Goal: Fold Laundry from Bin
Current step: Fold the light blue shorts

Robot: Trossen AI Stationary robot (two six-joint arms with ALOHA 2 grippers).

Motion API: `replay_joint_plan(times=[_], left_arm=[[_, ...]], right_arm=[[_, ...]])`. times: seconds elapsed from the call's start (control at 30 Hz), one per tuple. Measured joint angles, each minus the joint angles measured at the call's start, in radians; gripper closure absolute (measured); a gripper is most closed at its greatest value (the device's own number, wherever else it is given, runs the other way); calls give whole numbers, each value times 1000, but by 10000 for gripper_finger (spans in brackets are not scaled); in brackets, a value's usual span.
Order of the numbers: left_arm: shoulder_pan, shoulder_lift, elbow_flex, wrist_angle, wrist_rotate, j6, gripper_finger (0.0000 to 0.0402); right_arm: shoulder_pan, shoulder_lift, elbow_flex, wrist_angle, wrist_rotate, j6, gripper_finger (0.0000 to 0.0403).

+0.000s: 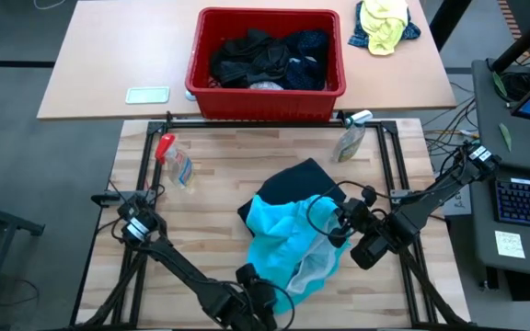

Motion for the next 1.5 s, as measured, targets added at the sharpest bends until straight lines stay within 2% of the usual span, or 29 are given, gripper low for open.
replay_joint_plan(times=[0.13, 0.27, 0.37, 0.43, 0.47, 0.57, 0.6, 0.67, 0.73, 0.8, 0.97, 1.03, 1.13, 1.2, 1.4, 1.5], left_arm=[[0, 1, -1, 9, -8, 6, 269], [-1, 2, -8, 11, -30, 20, 379], [-5, 1, 2, -11, -39, 58, 394], [-16, -1, 61, -190, -38, 82, 399], [-24, -1, 121, -355, -48, 76, 400], [-57, -31, 348, -894, -152, -91, 401], [-64, -47, 403, -958, -195, -135, 401], [-72, -106, 431, -870, -265, -2, 401], [-65, -116, 448, -772, -275, 75, 401], [-62, -107, 457, -770, -250, 65, 401], [-57, -118, 453, -761, -224, -5, 397], [-56, -111, 432, -749, -193, -21, 390], [-50, -110, 366, -687, -180, -14, 375], [-46, -111, 307, -631, -174, 44, 369], [0, -109, 22, -167, -41, 255, 373], [24, -109, -103, -48, -28, 247, 385]], right_arm=[[0, 0, 0, 0, 1, 0, 390], [0, 0, 0, 0, 2, -1, 390], [0, 0, 0, 0, 6, -8, 390], [1, 0, 3, -1, 6, -19, 390], [4, 0, 8, 0, 6, -22, 390], [20, -1, 27, 24, 20, -33, 390], [27, -1, 30, 44, 33, -44, 390], [37, 2, 31, 98, 53, -69, 390], [38, 16, 29, 149, 65, -94, 390], [40, 37, 26, 144, 112, -59, 390], [59, 120, 7, 152, 352, 167, 390], [61, 165, 6, 149, 388, 213, 390], [54, 206, 23, 149, 421, 235, 390], [46, 218, 47, 150, 427, 200, 390], [46, 206, 116, 148, 408, 26, 390], [46, 201, 149, 150, 382, -45, 390]])
